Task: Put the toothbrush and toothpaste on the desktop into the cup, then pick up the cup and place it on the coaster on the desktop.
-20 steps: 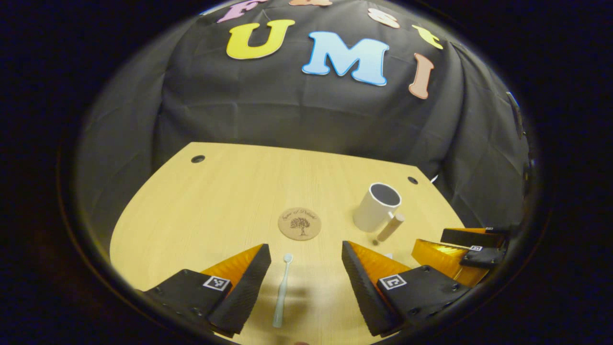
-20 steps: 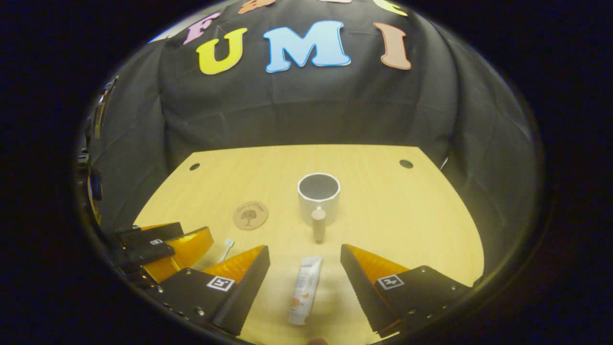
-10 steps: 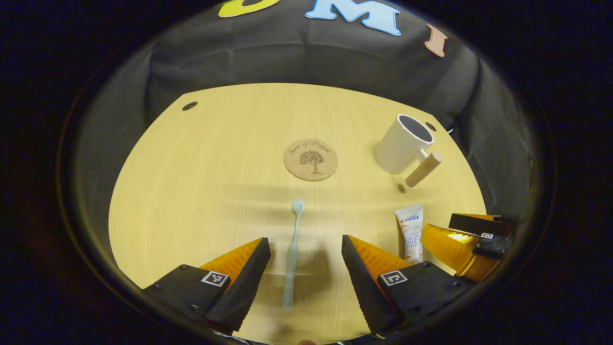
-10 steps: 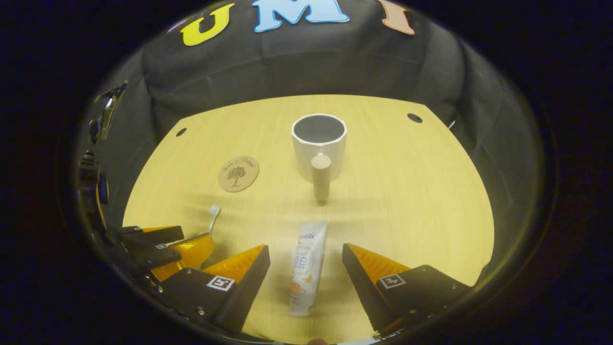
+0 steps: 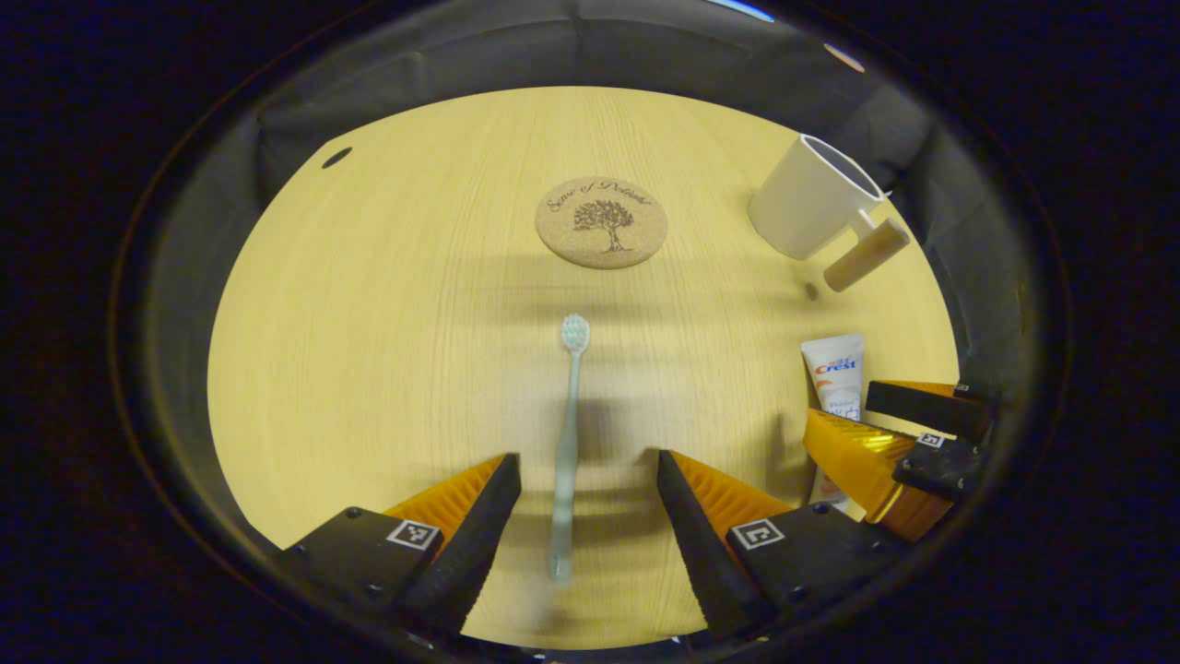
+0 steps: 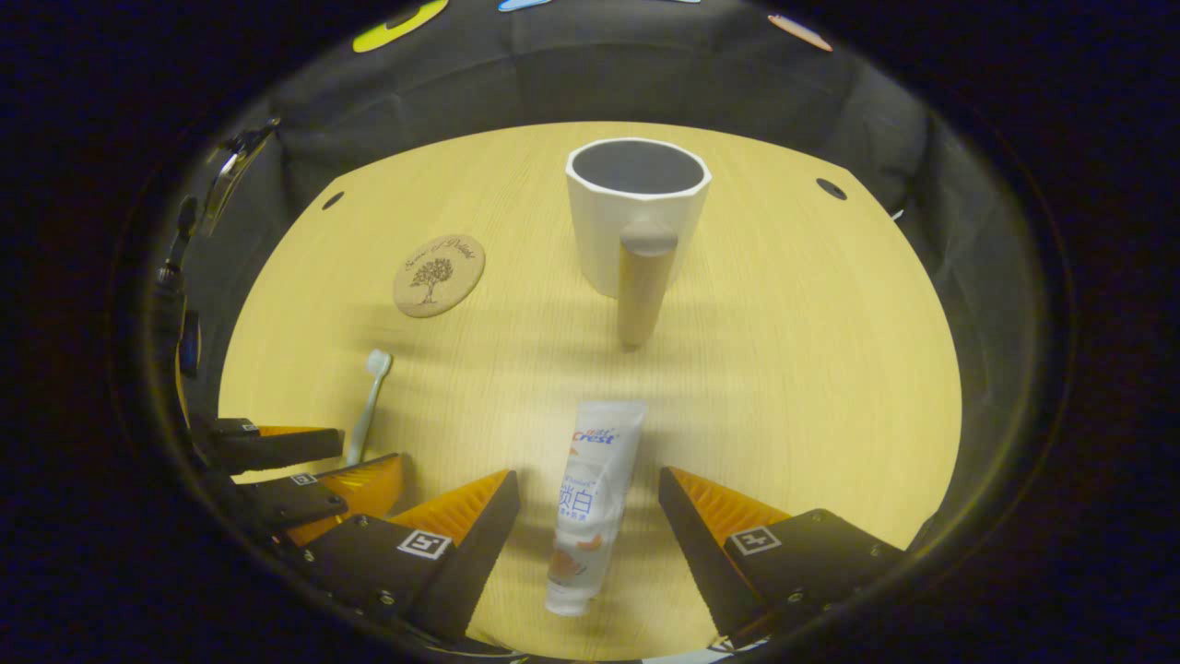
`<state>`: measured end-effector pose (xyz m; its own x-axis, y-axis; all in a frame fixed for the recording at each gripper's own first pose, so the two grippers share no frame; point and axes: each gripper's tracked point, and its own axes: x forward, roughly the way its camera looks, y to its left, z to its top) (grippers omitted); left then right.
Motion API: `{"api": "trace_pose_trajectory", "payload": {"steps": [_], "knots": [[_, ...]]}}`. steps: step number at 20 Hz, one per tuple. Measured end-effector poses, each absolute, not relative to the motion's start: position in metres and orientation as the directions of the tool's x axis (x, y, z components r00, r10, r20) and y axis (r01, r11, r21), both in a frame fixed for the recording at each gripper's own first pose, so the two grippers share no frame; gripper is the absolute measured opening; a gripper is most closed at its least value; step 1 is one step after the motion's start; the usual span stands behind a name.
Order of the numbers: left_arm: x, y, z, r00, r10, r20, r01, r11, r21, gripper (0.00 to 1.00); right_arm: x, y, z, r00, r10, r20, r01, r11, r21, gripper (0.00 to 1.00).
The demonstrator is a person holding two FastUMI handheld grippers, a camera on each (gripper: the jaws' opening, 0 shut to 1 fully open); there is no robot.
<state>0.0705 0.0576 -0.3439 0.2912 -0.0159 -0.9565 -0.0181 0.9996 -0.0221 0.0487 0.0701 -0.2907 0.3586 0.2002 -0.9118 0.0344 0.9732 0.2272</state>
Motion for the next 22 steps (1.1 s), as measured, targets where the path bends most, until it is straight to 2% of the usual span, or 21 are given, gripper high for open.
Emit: {"api": "trace_pose_trajectory", "payload": {"steps": [3,5,6,7,8,9,10,11,12,13,14,15,16,17,22], "knots": [[0.07,0.059,-0.346,0.286,0.016,-0.958,0.017,1.0,0.022,0.97,0.039,0.072,-0.301,0.299,0.213,-0.93,0.04,0.971,0.235,0.95],[0.073,0.055,-0.347,0.298,0.016,-0.955,0.03,0.999,0.026,0.88,0.035,0.069,-0.308,0.297,0.184,-0.937,0.024,0.98,0.199,0.88],[0.074,0.053,-0.345,0.297,0.019,-0.955,0.026,0.999,0.028,0.72,0.033,0.067,-0.309,0.29,0.177,-0.94,0.014,0.982,0.19,0.81],[0.074,0.052,-0.347,0.296,0.015,-0.955,0.035,0.999,0.027,0.67,0.033,0.067,-0.31,0.289,0.18,-0.94,0.009,0.982,0.191,0.8],[0.075,0.051,-0.346,0.3,0.018,-0.954,0.027,0.999,0.028,0.53,0.032,0.063,-0.309,0.285,0.174,-0.942,0.012,0.983,0.185,0.74],[0.074,0.051,-0.346,0.302,0.018,-0.953,0.026,0.999,0.027,0.46,0.03,0.061,-0.31,0.275,0.182,-0.944,0.004,0.982,0.19,0.65],[0.076,0.052,-0.347,0.306,0.019,-0.952,0.028,0.999,0.03,0.44,0.031,0.061,-0.31,0.275,0.187,-0.943,0.014,0.98,0.198,0.59],[0.076,0.05,-0.345,0.307,0.019,-0.951,0.015,1.0,0.025,0.28,0.03,0.056,-0.309,0.275,0.19,-0.943,0.017,0.979,0.202,0.51],[0.075,0.051,-0.347,0.305,0.015,-0.952,0.024,0.999,0.024,0.24,0.03,0.055,-0.31,0.279,0.195,-0.94,0.01,0.979,0.206,0.43],[0.074,0.053,-0.347,0.307,0.019,-0.951,0.02,0.999,0.027,0.23,0.03,0.056,-0.31,0.283,0.2,-0.938,0.015,0.977,0.213,0.43],[0.075,0.053,-0.345,0.317,0.013,-0.948,0.026,0.999,0.022,0.17,0.033,0.056,-0.31,0.297,0.202,-0.933,0.018,0.976,0.218,0.37],[0.073,0.054,-0.347,0.319,0.006,-0.948,0.031,0.999,0.017,0.17,0.032,0.056,-0.31,0.3,0.208,-0.931,0.014,0.975,0.223,0.35],[0.075,0.053,-0.345,0.327,-0.003,-0.945,0.032,0.999,0.008,0.13,0.034,0.054,-0.31,0.316,0.208,-0.926,0.025,0.974,0.227,0.34],[0.075,0.054,-0.345,0.331,-0.01,-0.943,0.027,1.0,-0.001,0.13,0.031,0.055,-0.308,0.317,0.221,-0.922,0.028,0.97,0.242,0.26],[0.076,0.055,-0.344,0.356,-0.032,-0.934,0.01,0.999,-0.03,0.13,0.033,0.053,-0.305,0.345,0.255,-0.903,0.05,0.956,0.289,0.26]]}}
